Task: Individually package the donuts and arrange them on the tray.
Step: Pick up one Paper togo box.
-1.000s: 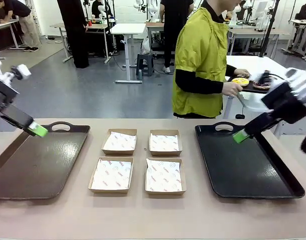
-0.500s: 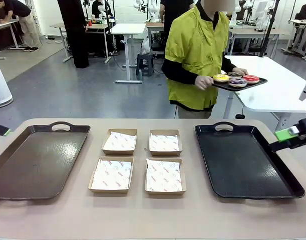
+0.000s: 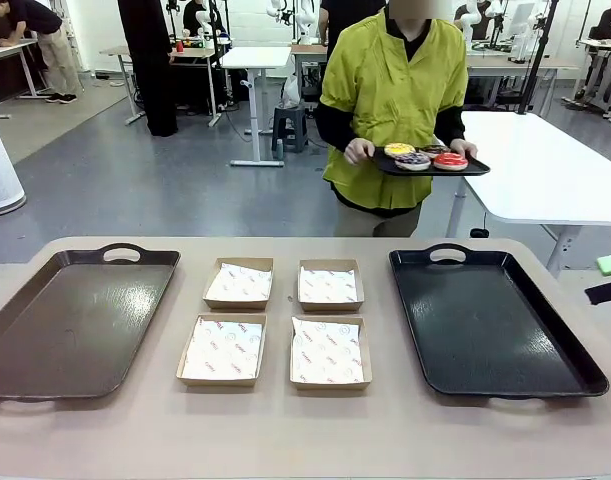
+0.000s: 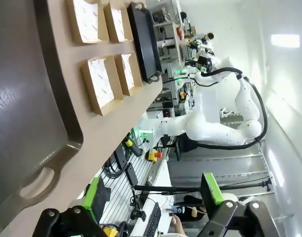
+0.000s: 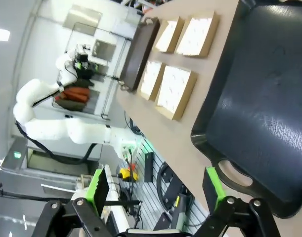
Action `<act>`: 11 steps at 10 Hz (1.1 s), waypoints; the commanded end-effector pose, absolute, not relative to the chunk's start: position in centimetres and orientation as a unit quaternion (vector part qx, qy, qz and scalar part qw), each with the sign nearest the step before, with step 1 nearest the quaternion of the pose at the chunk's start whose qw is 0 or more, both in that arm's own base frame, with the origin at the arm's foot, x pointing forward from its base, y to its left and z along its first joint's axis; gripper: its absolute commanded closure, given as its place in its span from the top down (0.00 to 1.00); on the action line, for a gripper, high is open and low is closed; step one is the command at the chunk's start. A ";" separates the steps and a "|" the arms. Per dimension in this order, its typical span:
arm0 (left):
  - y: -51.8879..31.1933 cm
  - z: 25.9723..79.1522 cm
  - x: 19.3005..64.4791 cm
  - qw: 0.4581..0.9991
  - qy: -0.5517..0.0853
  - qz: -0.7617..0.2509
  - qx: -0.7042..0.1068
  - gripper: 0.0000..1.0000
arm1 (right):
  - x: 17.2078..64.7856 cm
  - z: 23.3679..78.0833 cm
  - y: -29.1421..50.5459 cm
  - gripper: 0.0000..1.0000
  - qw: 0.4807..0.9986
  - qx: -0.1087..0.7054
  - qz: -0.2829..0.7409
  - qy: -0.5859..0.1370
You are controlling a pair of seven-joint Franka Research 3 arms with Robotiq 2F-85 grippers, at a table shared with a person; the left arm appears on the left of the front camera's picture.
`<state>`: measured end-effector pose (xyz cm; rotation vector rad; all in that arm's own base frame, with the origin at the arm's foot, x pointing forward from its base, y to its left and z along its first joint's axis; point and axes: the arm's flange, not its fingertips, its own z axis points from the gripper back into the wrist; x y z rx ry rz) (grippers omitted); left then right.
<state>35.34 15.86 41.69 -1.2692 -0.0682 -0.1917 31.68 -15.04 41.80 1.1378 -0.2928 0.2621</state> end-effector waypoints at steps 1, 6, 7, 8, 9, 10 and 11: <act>17.3 41.7 34.5 0.793 -0.054 -0.072 -0.603 1.00 | 31.4 41.6 -17.2 1.00 0.809 0.555 0.101 -0.164; 19.2 41.5 33.5 0.803 -0.059 -0.049 -0.591 1.00 | 30.1 41.3 -18.8 1.00 0.816 0.548 0.071 -0.170; 19.2 41.5 33.5 0.803 -0.059 -0.049 -0.591 1.00 | 30.1 41.3 -18.8 1.00 0.816 0.548 0.071 -0.170; 19.2 41.5 33.5 0.803 -0.059 -0.049 -0.591 1.00 | 30.1 41.3 -18.8 1.00 0.816 0.548 0.071 -0.170; 19.2 41.5 33.5 0.803 -0.059 -0.049 -0.591 1.00 | 30.1 41.3 -18.8 1.00 0.816 0.548 0.071 -0.170; 19.2 41.5 33.5 0.803 -0.059 -0.049 -0.591 1.00 | 30.1 41.3 -18.8 1.00 0.816 0.548 0.071 -0.170; 19.2 41.5 33.5 0.803 -0.059 -0.049 -0.591 1.00 | 30.1 41.3 -18.8 1.00 0.816 0.548 0.071 -0.170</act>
